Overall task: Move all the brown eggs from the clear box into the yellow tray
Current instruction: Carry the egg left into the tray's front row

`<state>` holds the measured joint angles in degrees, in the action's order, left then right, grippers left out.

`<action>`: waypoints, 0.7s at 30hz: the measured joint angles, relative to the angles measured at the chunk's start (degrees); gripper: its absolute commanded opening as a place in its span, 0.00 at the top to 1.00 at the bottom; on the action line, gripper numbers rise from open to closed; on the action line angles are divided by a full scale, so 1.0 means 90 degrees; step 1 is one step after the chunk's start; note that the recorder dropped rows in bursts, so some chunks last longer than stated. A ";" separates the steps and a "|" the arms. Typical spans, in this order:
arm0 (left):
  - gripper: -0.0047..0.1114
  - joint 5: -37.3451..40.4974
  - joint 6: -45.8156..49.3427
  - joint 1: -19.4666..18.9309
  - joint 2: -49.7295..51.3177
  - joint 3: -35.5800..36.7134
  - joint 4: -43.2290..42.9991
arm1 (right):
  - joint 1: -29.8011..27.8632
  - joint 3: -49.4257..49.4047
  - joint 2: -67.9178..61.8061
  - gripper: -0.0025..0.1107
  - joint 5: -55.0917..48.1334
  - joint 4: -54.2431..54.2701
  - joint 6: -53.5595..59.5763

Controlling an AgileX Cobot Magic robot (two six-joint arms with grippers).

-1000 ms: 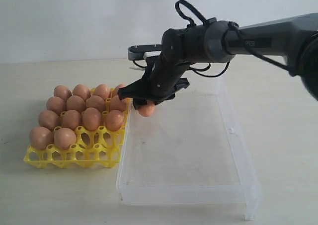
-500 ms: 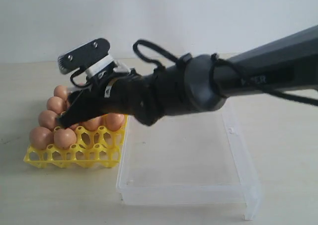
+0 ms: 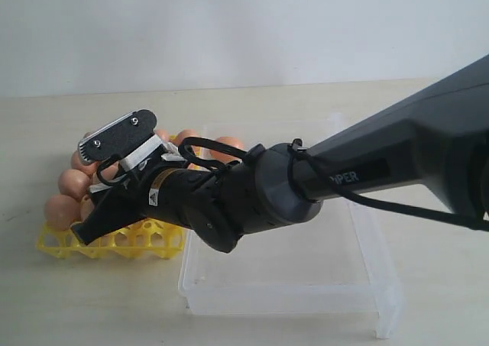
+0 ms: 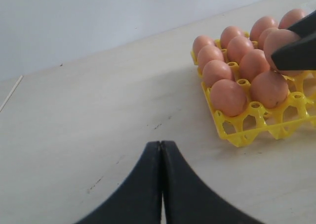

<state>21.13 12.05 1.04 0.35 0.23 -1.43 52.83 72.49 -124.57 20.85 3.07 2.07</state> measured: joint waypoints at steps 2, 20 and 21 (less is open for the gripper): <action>0.96 0.0000 0.0000 0.0000 0.0000 0.0000 0.0000 | 0.0000 0.0000 -0.0005 0.98 0.0000 0.0000 -0.0013; 0.96 0.0000 0.0000 0.0000 0.0000 0.0000 0.0000 | -0.0174 0.0000 -0.0016 0.91 -0.0529 0.0000 0.0011; 0.96 0.0000 0.0000 0.0000 0.0000 0.0000 0.0000 | -0.0189 0.0000 -0.0016 0.87 -0.0529 -0.0013 0.0011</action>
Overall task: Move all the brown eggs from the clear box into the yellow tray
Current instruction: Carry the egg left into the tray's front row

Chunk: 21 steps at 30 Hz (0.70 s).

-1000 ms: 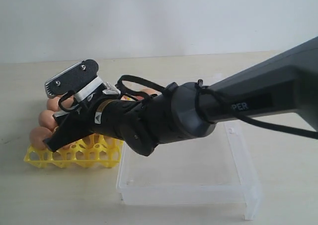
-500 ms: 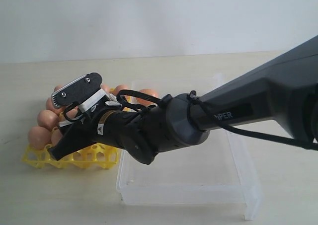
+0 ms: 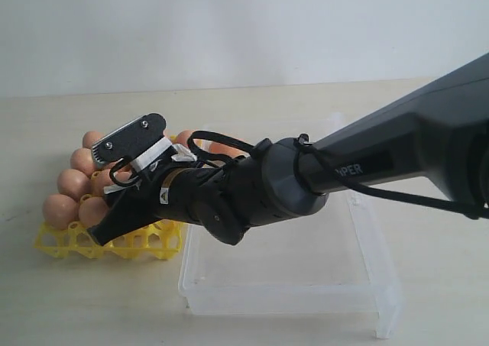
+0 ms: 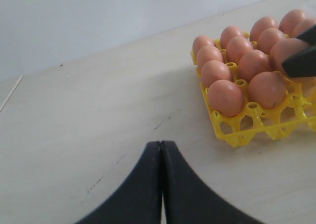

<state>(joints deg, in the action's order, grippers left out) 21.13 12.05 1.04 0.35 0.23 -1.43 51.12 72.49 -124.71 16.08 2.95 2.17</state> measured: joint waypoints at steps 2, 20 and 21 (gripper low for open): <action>0.96 0.0000 0.0000 0.0000 0.0000 0.0000 0.0000 | 0.0002 0.0000 0.0012 0.77 0.0000 -0.0001 0.0000; 0.96 0.0000 0.0000 0.0000 0.0000 0.0000 0.0000 | -0.0095 -0.0016 0.0950 0.54 -0.1736 -0.0609 0.0144; 0.96 0.0000 0.0000 0.0000 0.0000 0.0000 0.0000 | -0.0155 -0.0016 0.1180 0.54 -0.2020 -0.0626 0.0144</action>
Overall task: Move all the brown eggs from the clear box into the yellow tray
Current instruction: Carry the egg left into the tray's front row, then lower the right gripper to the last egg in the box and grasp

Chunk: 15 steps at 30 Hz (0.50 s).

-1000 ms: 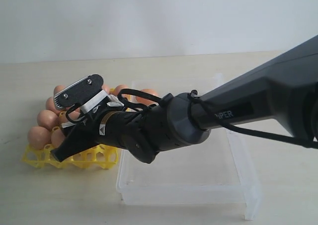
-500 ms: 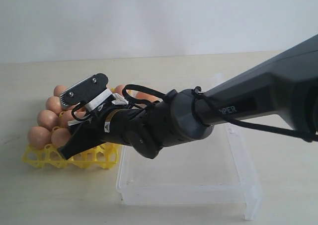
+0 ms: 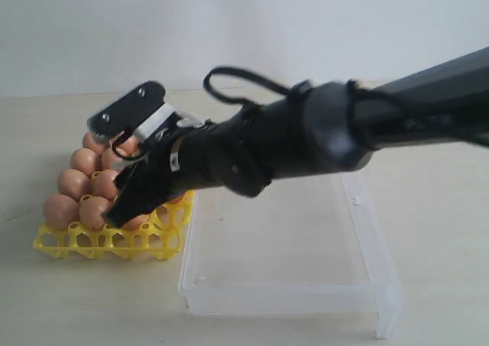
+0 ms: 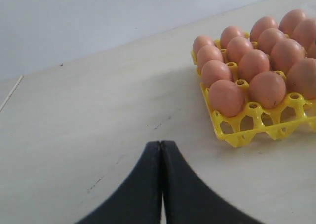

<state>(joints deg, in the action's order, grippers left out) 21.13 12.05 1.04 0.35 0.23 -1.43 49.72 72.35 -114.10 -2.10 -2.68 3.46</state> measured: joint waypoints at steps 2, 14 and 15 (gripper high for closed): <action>0.96 0.0000 0.0000 0.0000 0.0000 0.0000 0.0000 | -0.0151 0.0000 0.0400 0.54 -0.0506 -0.0026 -0.0186; 0.96 0.0000 0.0000 0.0000 0.0000 0.0000 0.0000 | -0.1636 0.1379 0.0304 0.48 -0.3569 -0.0497 -0.2623; 0.96 0.0000 0.0000 0.0000 0.0000 0.0000 0.0000 | -0.1742 0.1524 0.0147 0.48 -0.3587 -0.0497 -0.2972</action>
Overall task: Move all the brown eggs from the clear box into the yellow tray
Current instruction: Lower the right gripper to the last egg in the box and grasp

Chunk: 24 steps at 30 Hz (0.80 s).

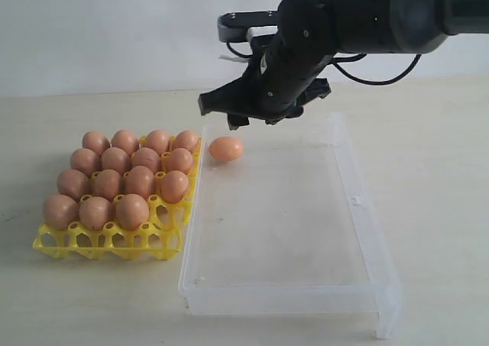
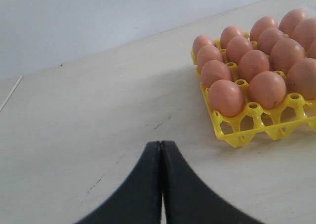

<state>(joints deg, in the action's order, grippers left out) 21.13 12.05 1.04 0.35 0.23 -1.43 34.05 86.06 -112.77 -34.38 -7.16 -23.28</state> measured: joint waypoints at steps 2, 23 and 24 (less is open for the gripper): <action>0.96 0.0000 0.0000 0.0000 0.0000 0.0000 0.0000 | -0.0164 0.0211 -0.0307 0.48 0.0086 0.0000 -0.0684; 0.96 0.0000 0.0000 0.0000 0.0000 0.0000 0.0000 | -0.0238 0.0731 -0.1594 0.40 0.0774 0.1855 0.9278; 0.96 0.0000 0.0000 0.0000 0.0000 0.0000 0.0000 | -0.0238 0.0731 -0.1641 0.40 0.0857 0.1855 0.9303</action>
<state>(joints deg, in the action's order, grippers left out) 21.13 12.05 1.04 0.35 0.23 -1.43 31.91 92.64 -127.54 -26.67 9.54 60.45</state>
